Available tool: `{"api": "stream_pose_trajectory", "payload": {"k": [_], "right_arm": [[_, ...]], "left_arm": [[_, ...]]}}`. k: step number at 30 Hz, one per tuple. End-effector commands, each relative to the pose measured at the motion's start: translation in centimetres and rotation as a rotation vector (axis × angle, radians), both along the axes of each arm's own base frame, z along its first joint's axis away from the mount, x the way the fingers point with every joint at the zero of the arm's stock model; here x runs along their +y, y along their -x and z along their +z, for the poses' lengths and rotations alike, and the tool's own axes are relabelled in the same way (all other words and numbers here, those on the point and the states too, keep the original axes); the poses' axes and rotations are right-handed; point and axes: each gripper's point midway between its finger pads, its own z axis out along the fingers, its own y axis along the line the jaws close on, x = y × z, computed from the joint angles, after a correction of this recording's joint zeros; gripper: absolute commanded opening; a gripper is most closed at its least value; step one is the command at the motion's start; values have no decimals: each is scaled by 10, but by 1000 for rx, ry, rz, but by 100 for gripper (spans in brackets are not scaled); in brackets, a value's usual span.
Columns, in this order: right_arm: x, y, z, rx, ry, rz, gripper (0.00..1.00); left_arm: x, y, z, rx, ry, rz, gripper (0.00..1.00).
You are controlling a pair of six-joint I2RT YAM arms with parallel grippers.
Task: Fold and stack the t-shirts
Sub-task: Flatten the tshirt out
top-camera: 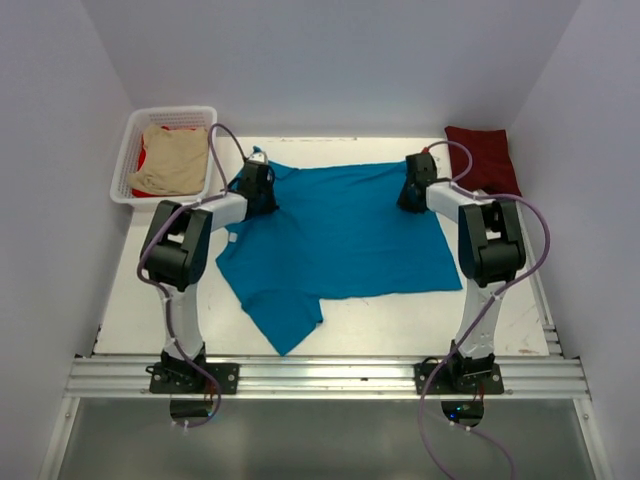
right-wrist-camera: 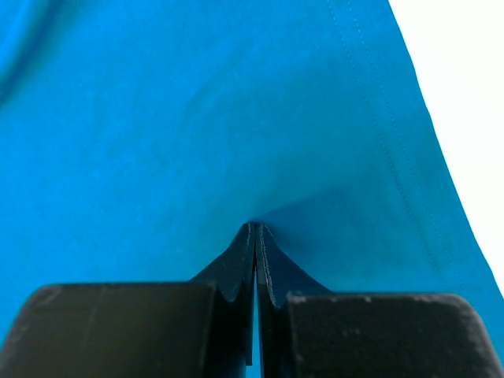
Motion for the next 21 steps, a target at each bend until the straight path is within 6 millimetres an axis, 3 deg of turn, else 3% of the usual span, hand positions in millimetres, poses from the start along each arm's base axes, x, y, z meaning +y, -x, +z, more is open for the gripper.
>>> {"api": "stream_pose_trajectory", "payload": {"k": [1, 2, 3, 4, 5, 7, 10, 11, 12, 13, 14, 15, 16, 17, 19, 20, 21], "right_arm": [[-14, 6, -36, 136, 66, -38, 0], [-12, -8, -37, 132, 67, -39, 0], [-12, -9, -39, 156, 69, -37, 0], [-12, -15, -39, 156, 63, -45, 0], [-11, -29, -29, 127, 56, -46, 0], [-9, -37, -28, 116, 53, -54, 0], [0, -61, -1, 20, 13, -25, 0], [1, -62, 6, -4, 6, -19, 0], [6, -77, 47, -145, -25, -6, 4], [11, -78, 68, -217, -43, 16, 13], [9, -58, 56, -214, -47, 25, 37], [14, -64, 78, -316, -78, 38, 42], [14, -58, 116, -406, -93, 44, 49], [13, -44, 107, -390, -91, 49, 63], [14, -23, 126, -407, -86, 69, 76], [14, -15, 130, -405, -81, 73, 91], [12, -6, 131, -399, -73, 70, 96]], "left_arm": [[21, -9, -32, 111, -76, 41, 0], [20, -12, -44, 136, -89, 23, 0], [19, -18, -44, 139, -87, 16, 0], [14, -33, -34, 128, -71, 5, 0], [15, -36, -42, 144, -73, 1, 0], [12, -56, -29, 102, -47, -8, 0], [10, -77, -8, 34, -10, -16, 0], [9, -82, 13, -13, 1, -26, 0], [7, -84, 27, -47, 12, -30, 0], [4, -81, 36, -82, 31, -43, 2], [3, -80, 75, -163, 56, -46, 6], [1, -76, 92, -202, 73, -50, 25], [3, -64, 94, -215, 82, -50, 37], [1, -55, 135, -293, 109, -50, 62], [5, -22, 157, -321, 121, -43, 75], [0, -8, 159, -319, 130, -43, 81], [5, 12, 142, -277, 111, -20, 82]]}}
